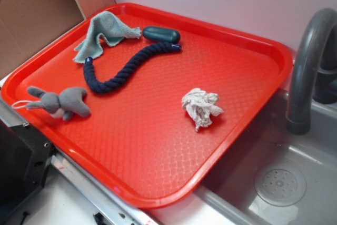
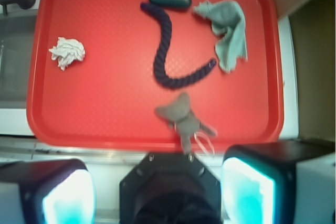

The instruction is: Grab the white paper.

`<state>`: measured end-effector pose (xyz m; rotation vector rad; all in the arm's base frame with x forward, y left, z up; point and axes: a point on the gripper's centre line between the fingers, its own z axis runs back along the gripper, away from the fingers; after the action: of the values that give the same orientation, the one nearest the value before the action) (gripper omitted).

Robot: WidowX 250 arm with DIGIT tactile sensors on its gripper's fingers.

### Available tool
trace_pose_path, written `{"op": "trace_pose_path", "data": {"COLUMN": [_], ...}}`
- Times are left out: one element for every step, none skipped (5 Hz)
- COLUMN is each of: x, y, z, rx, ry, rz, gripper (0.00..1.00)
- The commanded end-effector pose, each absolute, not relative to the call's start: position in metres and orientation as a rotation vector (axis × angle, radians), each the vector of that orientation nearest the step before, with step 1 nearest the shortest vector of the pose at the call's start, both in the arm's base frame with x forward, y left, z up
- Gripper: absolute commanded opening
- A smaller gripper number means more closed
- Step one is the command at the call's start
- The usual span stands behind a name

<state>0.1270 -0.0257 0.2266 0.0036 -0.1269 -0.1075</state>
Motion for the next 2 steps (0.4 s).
{"op": "trace_pose_path", "data": {"x": [0.176, 0.201], "y": [-0.058, -0.08], "z": [0.205, 0.193], "rx": [0.058, -0.007], "ry": [-0.236, -0.299], "rz": [-0.515, -0.723], "gripper": [1.0, 1.0]}}
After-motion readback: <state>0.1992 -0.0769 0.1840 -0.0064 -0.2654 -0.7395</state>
